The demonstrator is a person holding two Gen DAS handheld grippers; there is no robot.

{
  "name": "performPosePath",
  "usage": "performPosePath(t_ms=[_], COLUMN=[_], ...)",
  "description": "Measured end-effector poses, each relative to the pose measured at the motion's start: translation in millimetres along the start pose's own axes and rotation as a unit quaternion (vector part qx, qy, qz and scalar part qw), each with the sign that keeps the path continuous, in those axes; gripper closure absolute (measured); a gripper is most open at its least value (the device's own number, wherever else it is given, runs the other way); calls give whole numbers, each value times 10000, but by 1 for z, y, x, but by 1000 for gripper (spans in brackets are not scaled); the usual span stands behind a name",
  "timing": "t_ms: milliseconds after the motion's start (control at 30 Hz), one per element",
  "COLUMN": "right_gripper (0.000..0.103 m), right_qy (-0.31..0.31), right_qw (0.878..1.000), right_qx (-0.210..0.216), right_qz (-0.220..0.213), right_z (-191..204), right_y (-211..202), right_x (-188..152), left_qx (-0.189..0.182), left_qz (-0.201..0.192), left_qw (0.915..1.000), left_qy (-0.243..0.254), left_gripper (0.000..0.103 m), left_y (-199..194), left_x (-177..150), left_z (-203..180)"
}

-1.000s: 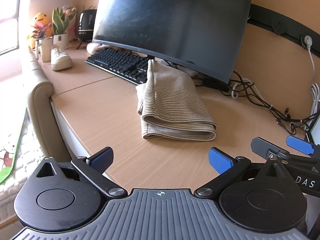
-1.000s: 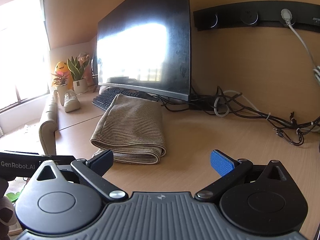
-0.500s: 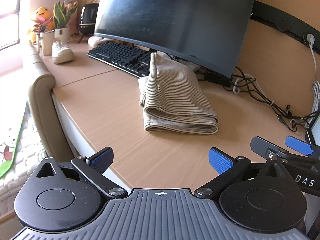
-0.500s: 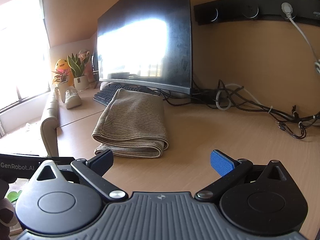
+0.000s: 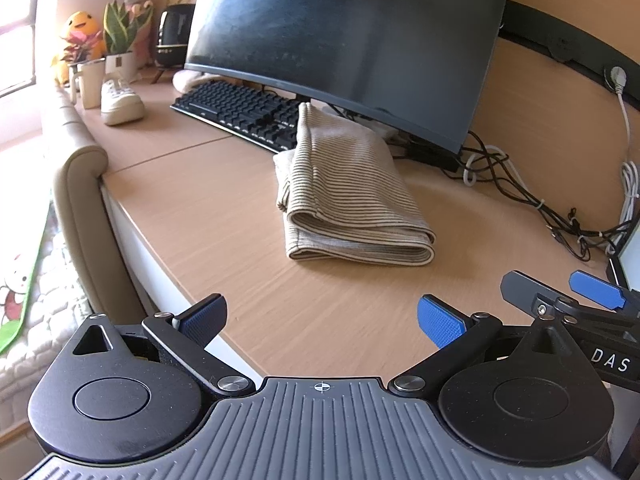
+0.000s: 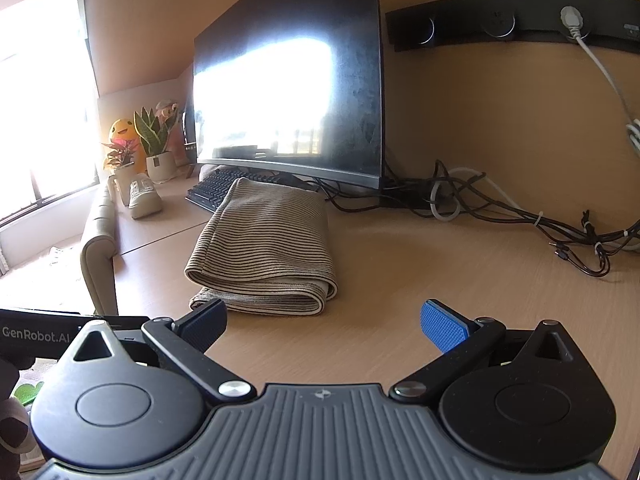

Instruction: Fold clothes

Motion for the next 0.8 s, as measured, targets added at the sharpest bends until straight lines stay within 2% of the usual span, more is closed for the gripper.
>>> performPosePath(t_ms=[800], right_gripper=[0], right_qy=[25], right_qw=[10000], right_qx=[-52], right_qz=[46], right_z=[2], right_y=[-2], right_x=[-2], left_qx=[-76], left_qz=[28], left_qw=[10000], left_qy=[-22], left_gripper=[0], left_y=[1], left_x=[-2], left_z=[1])
Point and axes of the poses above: each gripper's, at about its wrist camera, not at the fingertips, and y roughly the way its jaws point, z to its left, x to its top, the point moved 5 cm from there along y, roughly the way its jaws point, and after that the axes turned 14 degrees about x, right-handed, at the moved point
